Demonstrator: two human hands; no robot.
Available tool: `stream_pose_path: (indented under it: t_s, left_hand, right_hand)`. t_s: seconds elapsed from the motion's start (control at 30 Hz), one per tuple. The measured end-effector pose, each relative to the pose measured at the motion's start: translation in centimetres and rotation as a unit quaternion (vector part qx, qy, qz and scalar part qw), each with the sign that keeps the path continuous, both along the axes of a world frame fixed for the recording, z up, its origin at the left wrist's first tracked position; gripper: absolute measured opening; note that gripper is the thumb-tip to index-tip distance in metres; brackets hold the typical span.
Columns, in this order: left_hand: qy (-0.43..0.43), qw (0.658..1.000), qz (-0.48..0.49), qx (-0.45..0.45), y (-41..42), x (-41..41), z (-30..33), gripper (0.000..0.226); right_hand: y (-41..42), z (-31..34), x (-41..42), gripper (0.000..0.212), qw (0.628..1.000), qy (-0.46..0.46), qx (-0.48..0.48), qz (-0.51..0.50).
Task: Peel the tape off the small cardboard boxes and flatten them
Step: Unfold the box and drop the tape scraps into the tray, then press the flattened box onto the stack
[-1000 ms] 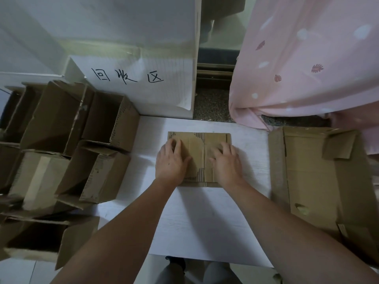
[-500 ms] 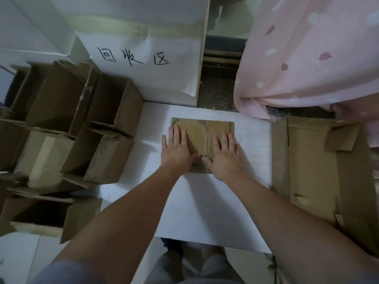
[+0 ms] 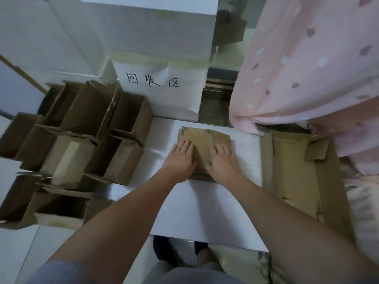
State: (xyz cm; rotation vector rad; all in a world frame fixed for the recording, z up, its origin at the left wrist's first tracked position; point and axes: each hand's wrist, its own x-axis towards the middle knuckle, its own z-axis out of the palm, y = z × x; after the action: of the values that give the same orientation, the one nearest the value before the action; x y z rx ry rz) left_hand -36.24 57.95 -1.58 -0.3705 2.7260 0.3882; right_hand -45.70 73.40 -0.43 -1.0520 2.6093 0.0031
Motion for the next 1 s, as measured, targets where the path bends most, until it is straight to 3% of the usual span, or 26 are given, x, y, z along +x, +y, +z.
stream_pose_path:
  t_s: [0.3,0.6,0.73,1.0]
  left_hand:
    - [0.058,0.996,-0.038,-0.052,-2.9,5.2,7.6,0.068]
    - [0.104,0.988,0.042,-0.103,-9.2,16.4,14.3,0.070]
    - [0.118,0.980,0.123,-0.100,-11.5,23.4,15.6,0.068]
    - [0.066,0.968,0.231,-0.076,-12.8,35.4,14.7,0.061]
  right_hand:
    - [-1.1,8.1,3.0,0.067,0.993,-0.054,-0.030,0.096]
    - [-9.9,13.3,10.1,0.070,0.970,-0.023,-0.053,0.236]
    - [-14.4,14.4,15.8,0.070,0.956,-0.027,-0.078,0.282]
    - [-18.4,13.2,25.2,0.068,0.944,-0.072,-0.051,0.317]
